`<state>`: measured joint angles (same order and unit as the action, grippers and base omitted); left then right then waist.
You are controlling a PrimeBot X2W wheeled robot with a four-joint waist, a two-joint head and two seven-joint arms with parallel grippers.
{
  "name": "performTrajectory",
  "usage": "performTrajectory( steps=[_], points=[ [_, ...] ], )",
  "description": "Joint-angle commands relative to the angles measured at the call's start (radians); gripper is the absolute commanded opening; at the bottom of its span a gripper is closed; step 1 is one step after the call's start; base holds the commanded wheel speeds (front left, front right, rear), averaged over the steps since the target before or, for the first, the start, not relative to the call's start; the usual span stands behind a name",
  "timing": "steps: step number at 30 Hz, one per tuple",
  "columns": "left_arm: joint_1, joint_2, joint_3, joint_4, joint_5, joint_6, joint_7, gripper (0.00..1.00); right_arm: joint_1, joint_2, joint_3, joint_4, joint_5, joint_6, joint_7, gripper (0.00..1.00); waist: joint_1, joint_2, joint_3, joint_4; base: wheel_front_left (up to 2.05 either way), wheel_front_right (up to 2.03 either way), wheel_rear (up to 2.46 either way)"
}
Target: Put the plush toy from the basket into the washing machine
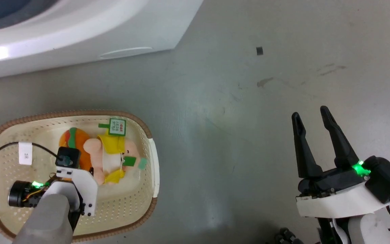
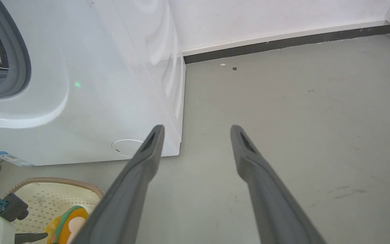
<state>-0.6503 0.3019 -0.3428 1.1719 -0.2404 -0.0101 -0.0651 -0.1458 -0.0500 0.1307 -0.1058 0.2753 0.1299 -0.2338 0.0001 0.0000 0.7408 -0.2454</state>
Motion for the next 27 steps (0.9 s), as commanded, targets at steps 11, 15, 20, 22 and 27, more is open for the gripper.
performTrajectory(
  steps=[11, 15, 20, 22, 27],
  points=[
    [-0.133, 0.033, -0.054, 0.113, -0.02, 0.015, 0.022, 1.0, -0.052, 0.0, 0.01, -0.042, 0.0, 0.001, -0.028, 1.0, -0.0001, 0.0, 0.133, -0.05, 0.0, 0.0, 0.0],
    [-0.136, 0.04, -0.053, 0.115, -0.029, 0.02, 0.042, 1.0, -0.051, 0.0, 0.0, -0.049, -0.001, 0.001, -0.028, 1.0, -0.0001, 0.0, 0.146, -0.055, 0.0, 0.0, 0.0],
    [-0.128, 0.037, -0.057, 0.116, -0.038, 0.008, 0.045, 0.0, -0.055, 0.0, -0.002, -0.044, -0.001, 0.001, -0.028, 1.0, -0.0001, 0.0, 0.147, -0.055, 0.0, 0.0, 0.0],
    [-0.121, 0.028, -0.064, 0.116, -0.039, 0.0, 0.042, 0.0, -0.057, 0.0, -0.003, -0.039, -0.003, 0.001, -0.028, 1.0, -0.0001, 0.0, 0.136, -0.05, 0.0, 0.0, 0.0],
    [-0.093, 0.014, -0.068, 0.117, -0.05, -0.014, 0.016, 0.0, -0.061, 0.0, -0.007, -0.026, -0.012, 0.001, -0.028, 1.0, -0.0001, 0.0, 0.088, -0.034, 0.0, 0.0, 0.0]
  ],
)
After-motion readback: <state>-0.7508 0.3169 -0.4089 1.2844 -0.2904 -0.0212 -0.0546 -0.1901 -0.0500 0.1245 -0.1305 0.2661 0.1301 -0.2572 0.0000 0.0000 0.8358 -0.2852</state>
